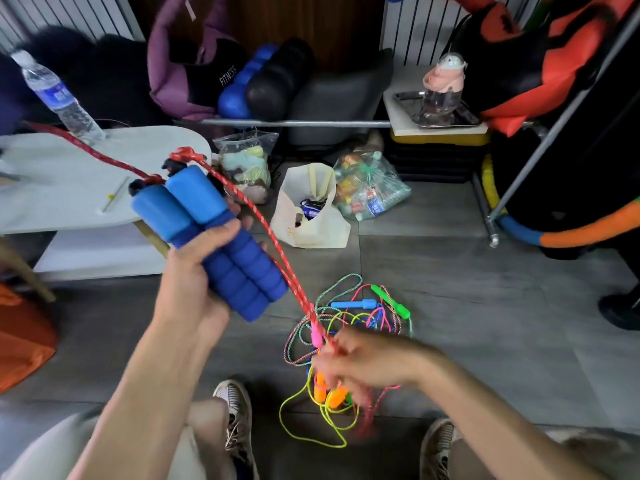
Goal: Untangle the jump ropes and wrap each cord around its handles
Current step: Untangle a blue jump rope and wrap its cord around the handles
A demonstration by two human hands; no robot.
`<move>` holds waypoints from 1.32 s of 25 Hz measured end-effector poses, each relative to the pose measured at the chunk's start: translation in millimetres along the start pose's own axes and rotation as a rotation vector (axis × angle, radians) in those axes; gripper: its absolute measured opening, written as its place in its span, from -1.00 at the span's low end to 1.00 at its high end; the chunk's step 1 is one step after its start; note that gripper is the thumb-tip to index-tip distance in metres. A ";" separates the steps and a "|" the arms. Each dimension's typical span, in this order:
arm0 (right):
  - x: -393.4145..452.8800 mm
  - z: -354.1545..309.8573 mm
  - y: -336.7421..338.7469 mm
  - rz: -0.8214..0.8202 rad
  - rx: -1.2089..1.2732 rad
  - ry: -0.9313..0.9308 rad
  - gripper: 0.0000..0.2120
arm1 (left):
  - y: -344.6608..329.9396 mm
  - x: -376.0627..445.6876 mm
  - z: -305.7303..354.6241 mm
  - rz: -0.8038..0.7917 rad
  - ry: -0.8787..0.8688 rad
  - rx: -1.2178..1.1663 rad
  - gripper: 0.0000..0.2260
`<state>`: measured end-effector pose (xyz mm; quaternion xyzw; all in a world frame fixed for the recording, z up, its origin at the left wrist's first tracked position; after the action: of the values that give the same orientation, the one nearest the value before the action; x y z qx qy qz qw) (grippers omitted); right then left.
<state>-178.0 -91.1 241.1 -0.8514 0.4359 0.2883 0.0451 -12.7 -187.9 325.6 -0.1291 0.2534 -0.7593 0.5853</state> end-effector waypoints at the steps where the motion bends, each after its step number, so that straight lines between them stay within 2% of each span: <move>1: -9.4 -10.3 10.2 0.077 0.246 0.074 -0.76 | 4.1 2.8 1.5 -0.003 0.030 -0.020 -0.80; 3: -27.5 -34.4 35.1 0.148 0.862 0.366 -0.70 | -3.8 -3.5 -9.4 -0.075 0.129 0.063 -0.67; 5: -42.4 -54.4 58.5 0.132 1.188 0.633 -0.73 | -21.1 -23.8 -36.0 -0.236 0.248 0.201 -0.67; 8: -53.6 -61.2 86.1 0.155 1.217 0.761 -0.73 | -45.5 -56.1 -70.0 -0.635 0.525 0.134 -0.68; 10: -62.6 -49.7 109.8 0.249 1.170 0.699 -0.73 | -47.7 -67.0 -79.6 -0.888 0.660 0.080 -0.66; 11: -69.5 -42.5 122.8 0.318 1.127 0.628 -0.73 | -47.2 -65.4 -80.0 -0.917 0.678 0.113 -0.66; 12: -78.6 -34.2 135.7 0.404 1.072 0.545 -0.74 | -45.3 -59.1 -78.6 -0.845 0.667 0.192 -0.68; 15: -104.3 -11.4 158.9 0.682 0.951 0.368 -0.77 | -31.8 -31.0 -64.8 -0.392 0.455 0.354 -0.82; 17: -98.5 -3.8 152.6 0.816 0.930 0.315 -0.76 | -22.9 -16.4 -52.4 -0.182 0.272 0.331 -0.84; 19: -71.0 -2.9 126.8 0.855 0.876 0.228 -0.74 | -19.1 -11.1 -41.9 -0.067 0.142 0.231 -0.79; 22: -22.9 -3.6 63.8 0.714 0.740 -0.002 -0.74 | -20.1 -12.4 -25.2 -0.024 -0.025 0.067 -0.82; 23: -10.4 -4.6 42.4 0.646 0.702 -0.025 -0.75 | -23.3 -14.4 -22.6 -0.043 -0.046 -0.029 -0.84; 26: 16.3 -7.1 -6.0 0.436 0.666 -0.001 -0.83 | -30.2 -17.3 -27.5 -0.109 -0.032 -0.224 -0.85; 28: 25.4 -7.9 -21.4 0.344 0.618 0.054 -0.78 | -31.0 -16.3 -30.1 -0.145 -0.016 -0.292 -0.74; 31: 28.5 -9.5 -31.0 0.190 0.337 0.128 -0.70 | -32.4 -16.6 -27.0 -0.196 0.016 -0.398 -0.71; 33: 29.0 -7.1 -33.2 0.103 0.207 0.147 -0.70 | -32.3 -19.1 -23.5 -0.148 0.067 -0.372 -0.73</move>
<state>-136.1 -93.8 225.9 -0.8374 0.5087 0.1806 0.0859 -45.4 -158.3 325.1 -0.2280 0.3987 -0.7441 0.4852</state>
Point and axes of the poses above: each hand's wrist, its own x-axis towards the middle knuckle, its own y-axis out of the back of the hand, z = x × y, the point moved 3 cm from there along x, towards the middle knuckle, and after that the axes turned 6 degrees about -z, right-handed, at the moved point
